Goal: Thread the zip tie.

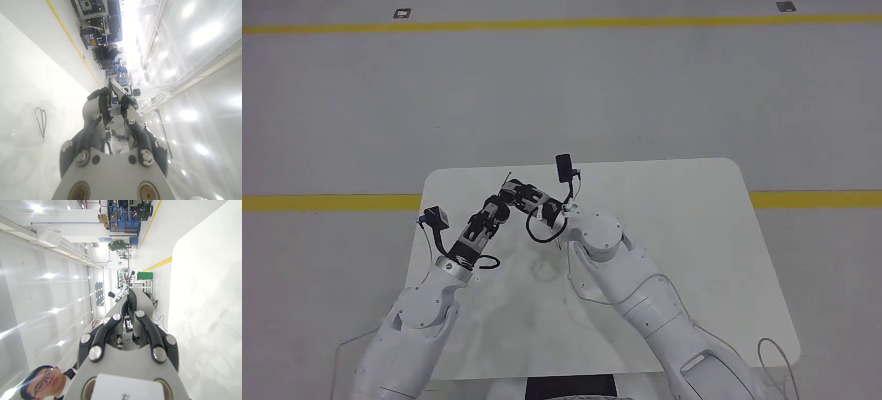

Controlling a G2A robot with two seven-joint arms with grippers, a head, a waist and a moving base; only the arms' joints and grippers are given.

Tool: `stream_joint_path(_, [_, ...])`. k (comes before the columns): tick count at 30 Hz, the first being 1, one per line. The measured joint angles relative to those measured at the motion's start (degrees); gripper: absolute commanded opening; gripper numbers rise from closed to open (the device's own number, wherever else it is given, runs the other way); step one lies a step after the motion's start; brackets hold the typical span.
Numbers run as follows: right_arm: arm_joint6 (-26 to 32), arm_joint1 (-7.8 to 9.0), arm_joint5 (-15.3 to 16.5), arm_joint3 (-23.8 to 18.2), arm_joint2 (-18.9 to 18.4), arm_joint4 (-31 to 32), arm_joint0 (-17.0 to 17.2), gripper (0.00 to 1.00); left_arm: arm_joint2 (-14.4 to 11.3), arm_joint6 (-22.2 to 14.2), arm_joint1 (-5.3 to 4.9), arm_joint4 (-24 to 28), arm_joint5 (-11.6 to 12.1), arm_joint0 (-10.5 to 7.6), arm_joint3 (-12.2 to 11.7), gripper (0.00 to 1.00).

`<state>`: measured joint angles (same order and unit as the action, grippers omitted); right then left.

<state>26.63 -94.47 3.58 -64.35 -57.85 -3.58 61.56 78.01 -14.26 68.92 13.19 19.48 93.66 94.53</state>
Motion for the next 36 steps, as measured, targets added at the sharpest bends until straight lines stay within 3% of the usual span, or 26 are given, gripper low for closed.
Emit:
stream_joint_path(8, [-0.50, 0.30, 0.04, -0.82, -0.08, -0.03, 0.45, 0.00, 0.21, 0.36, 0.14, 0.32, 0.00, 0.14, 0.18, 0.13])
stream_joint_path(15, [-0.57, 0.58, -0.24, -2.08, 0.04, 0.10, 1.16, 0.00, 0.41, 0.67, 0.26, 0.35, 0.00, 0.36, 0.32, 0.06])
stream_joint_path(17, [-0.51, 0.64, -0.38, -2.38, 0.18, 0.08, 1.30, 0.00, 0.49, 0.74, 0.30, 0.37, 0.00, 0.48, 0.35, 0.00])
stream_joint_path(23, [-0.66, 0.75, -0.48, -2.86, 0.55, -0.13, 1.59, 0.00, 0.65, 0.99, 0.40, 0.52, 0.00, 0.86, 0.44, 0.00])
stream_joint_path(24, [-0.65, 0.77, -0.56, -2.90, 0.63, -0.11, 1.61, 0.39, 0.69, 1.01, 0.41, 0.52, 0.00, 0.93, 0.47, 0.00])
stream_joint_path(25, [-0.65, 0.80, -0.71, -2.94, 0.72, -0.07, 1.62, 1.00, 0.76, 1.01, 0.42, 0.53, 0.00, 1.02, 0.53, 0.00])
stream_joint_path(36, [-1.04, 1.43, -0.95, -4.27, -0.23, -0.20, 2.80, 1.00, 2.29, -1.54, 0.23, 1.83, 0.00, 2.03, 1.38, 0.00])
